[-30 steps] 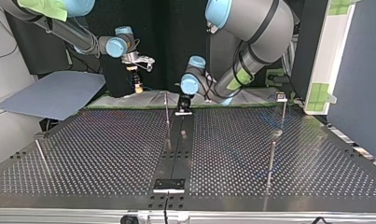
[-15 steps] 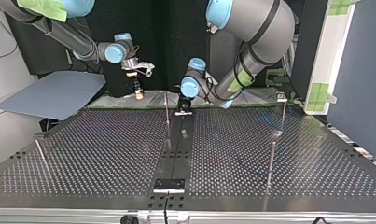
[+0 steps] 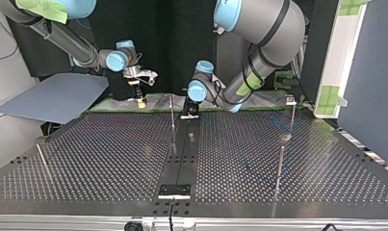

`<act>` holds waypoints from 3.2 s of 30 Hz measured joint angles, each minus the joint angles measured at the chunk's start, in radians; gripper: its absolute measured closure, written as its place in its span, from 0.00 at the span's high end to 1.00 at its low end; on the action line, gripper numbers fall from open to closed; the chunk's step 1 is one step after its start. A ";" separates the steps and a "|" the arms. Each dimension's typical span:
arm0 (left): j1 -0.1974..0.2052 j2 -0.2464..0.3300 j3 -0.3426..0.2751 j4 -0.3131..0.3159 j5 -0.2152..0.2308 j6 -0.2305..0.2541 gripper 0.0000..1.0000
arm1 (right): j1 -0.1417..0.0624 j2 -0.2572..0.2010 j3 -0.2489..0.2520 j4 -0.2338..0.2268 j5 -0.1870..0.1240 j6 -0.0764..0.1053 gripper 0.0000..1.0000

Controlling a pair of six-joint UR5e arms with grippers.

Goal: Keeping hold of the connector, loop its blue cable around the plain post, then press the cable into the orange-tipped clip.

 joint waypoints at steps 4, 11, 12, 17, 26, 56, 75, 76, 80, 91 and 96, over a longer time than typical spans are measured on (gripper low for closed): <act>0.003 0.000 0.000 -0.007 -0.010 0.000 0.00 | -0.006 0.001 -0.003 0.005 -0.001 0.000 0.00; 0.006 0.001 0.000 -0.024 0.010 0.017 0.32 | -0.015 0.001 -0.004 0.016 -0.006 0.003 0.00; 0.007 0.001 0.000 -0.028 0.011 0.023 0.32 | -0.017 0.001 -0.004 0.021 -0.008 0.002 0.00; 0.010 0.001 0.000 -0.046 0.010 0.053 0.64 | -0.019 0.001 -0.004 0.034 -0.012 -0.003 0.00; 0.010 0.001 0.000 -0.104 0.080 0.106 1.00 | -0.021 0.001 -0.004 0.054 -0.013 -0.013 0.00; -0.041 0.161 -0.185 -0.044 0.138 0.116 1.00 | -0.021 0.001 -0.005 0.079 -0.016 -0.024 0.00; -0.102 0.166 -0.279 -0.032 0.088 0.058 1.00 | -0.021 0.001 -0.005 0.077 -0.016 -0.018 0.00; -0.105 0.166 -0.279 -0.026 0.088 0.051 1.00 | -0.021 0.001 -0.005 0.078 -0.016 -0.018 0.00; -0.111 0.166 -0.279 -0.016 0.086 0.040 1.00 | -0.022 0.001 -0.005 0.078 -0.017 -0.018 0.00; -0.119 0.166 -0.279 0.010 0.085 0.024 1.00 | -0.022 0.001 -0.005 0.076 -0.018 -0.016 0.00; -0.120 0.166 -0.279 0.011 0.085 0.022 1.00 | -0.022 0.001 -0.005 0.076 -0.018 -0.016 0.00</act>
